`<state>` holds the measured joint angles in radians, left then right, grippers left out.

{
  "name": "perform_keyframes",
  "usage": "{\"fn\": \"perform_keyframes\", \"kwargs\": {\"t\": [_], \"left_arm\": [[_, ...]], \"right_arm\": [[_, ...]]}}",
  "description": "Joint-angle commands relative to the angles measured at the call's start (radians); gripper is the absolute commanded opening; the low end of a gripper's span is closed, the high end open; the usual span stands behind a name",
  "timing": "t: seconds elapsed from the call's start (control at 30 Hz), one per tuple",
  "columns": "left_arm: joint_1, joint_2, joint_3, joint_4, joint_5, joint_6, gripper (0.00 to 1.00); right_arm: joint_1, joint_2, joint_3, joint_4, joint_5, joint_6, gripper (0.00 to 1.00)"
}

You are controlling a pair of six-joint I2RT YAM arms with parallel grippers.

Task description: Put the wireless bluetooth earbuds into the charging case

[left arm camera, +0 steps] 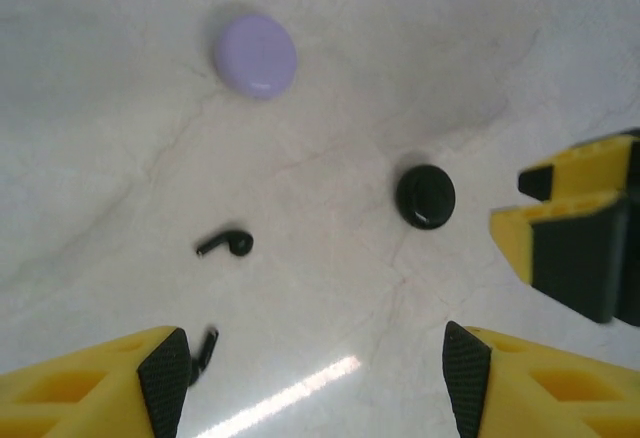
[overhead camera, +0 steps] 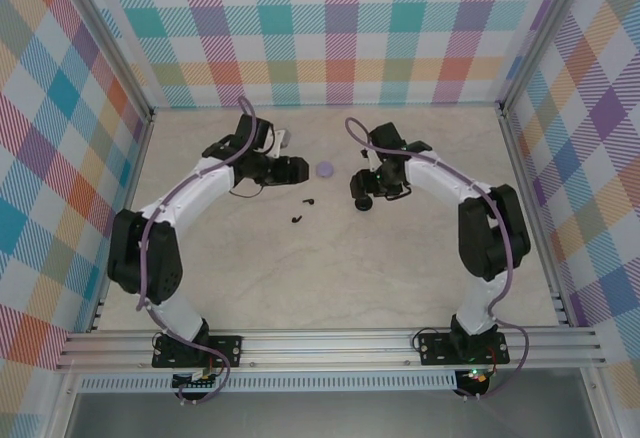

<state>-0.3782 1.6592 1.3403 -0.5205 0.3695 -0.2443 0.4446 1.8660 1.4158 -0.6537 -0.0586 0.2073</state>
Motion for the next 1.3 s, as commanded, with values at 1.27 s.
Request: {"fn": "perform_keyframes", "kwargs": {"t": [1.27], "left_arm": [[-0.028,-0.294,-0.199,-0.008,-0.006,-0.096,0.70]], "right_arm": [[0.057,0.376,0.365,-0.328,0.105,-0.150,0.56]]}}
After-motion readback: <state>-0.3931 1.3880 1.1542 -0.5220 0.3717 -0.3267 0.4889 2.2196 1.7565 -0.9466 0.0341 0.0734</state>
